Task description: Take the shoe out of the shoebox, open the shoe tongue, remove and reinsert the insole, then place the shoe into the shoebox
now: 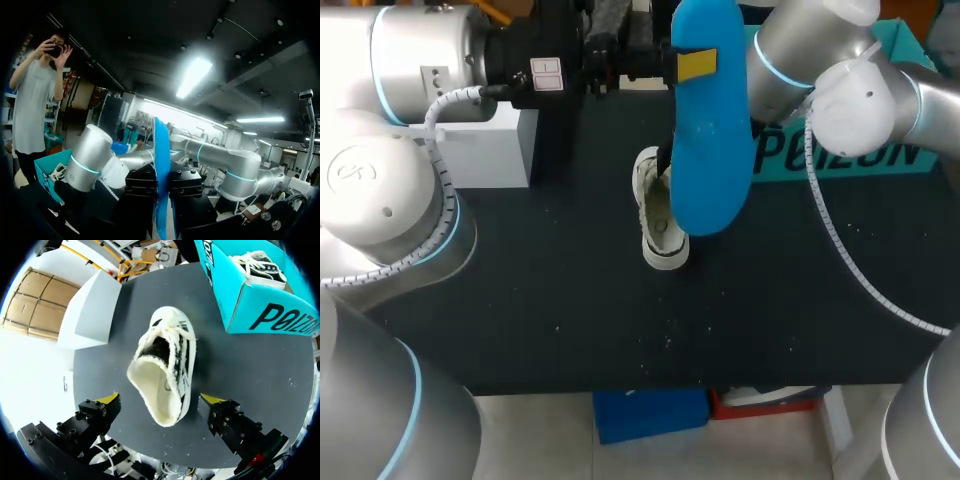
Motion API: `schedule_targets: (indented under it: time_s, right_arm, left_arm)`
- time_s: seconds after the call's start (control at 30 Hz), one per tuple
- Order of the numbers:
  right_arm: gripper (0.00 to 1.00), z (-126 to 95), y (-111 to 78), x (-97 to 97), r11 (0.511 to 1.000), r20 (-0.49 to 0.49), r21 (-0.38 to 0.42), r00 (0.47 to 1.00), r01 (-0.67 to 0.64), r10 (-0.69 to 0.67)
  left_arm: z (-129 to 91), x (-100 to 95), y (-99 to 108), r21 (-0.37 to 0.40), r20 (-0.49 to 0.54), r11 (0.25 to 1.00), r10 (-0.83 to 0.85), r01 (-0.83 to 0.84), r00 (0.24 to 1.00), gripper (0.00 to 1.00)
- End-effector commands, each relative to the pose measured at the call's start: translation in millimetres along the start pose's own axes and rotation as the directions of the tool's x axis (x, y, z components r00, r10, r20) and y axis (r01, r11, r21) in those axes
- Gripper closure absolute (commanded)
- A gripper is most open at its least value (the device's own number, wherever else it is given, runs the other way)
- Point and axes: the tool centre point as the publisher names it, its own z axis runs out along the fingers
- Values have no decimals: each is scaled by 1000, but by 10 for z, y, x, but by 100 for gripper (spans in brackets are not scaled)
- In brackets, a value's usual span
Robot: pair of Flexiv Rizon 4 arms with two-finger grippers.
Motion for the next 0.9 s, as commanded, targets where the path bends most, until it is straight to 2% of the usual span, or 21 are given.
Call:
schedule_targets:
  time_s: [0.03, 0.1, 0.17, 0.47, 0.6, 0.77, 0.87, 0.9]
  right_arm:
    - [0, 85, -66, -90, 998, -103, -34, 994, -44, 41]
    - [0, 80, -82, -92, 997, -152, -42, 987, -63, 56]
    - [0, 28, -92, -66, 992, -241, -69, 967, -103, 83]
    - [0, -134, -87, 13, 984, -392, -99, 914, -151, 101]
    - [0, -173, -84, 24, 982, -415, -109, 904, -156, 98]
    - [0, -198, -88, 57, 978, -505, -115, 859, -172, 91]
    - [0, -207, -91, 93, 974, -590, -125, 803, -186, 78]
    - [0, -212, -92, 101, 976, -593, -120, 801, -185, 79]
  left_arm:
    - [8, -5, 7, 3, 0, 1000, 2, -2, 1000, 100]
    - [8, -5, 7, 3, 0, 1000, 2, -2, 1000, 100]
    - [8, -5, 7, 3, 0, 1000, 2, -2, 1000, 100]
    - [8, -5, 7, 3, 0, 1000, 2, -2, 1000, 100]
    - [8, -5, 7, 3, 0, 1000, 2, -2, 1000, 100]
    - [8, -5, 7, 3, 0, 1000, 2, -2, 1000, 100]
    - [8, -5, 7, 3, 0, 1000, 2, -2, 1000, 100]
    - [8, -5, 7, 3, 0, 1000, 2, -2, 1000, 100]
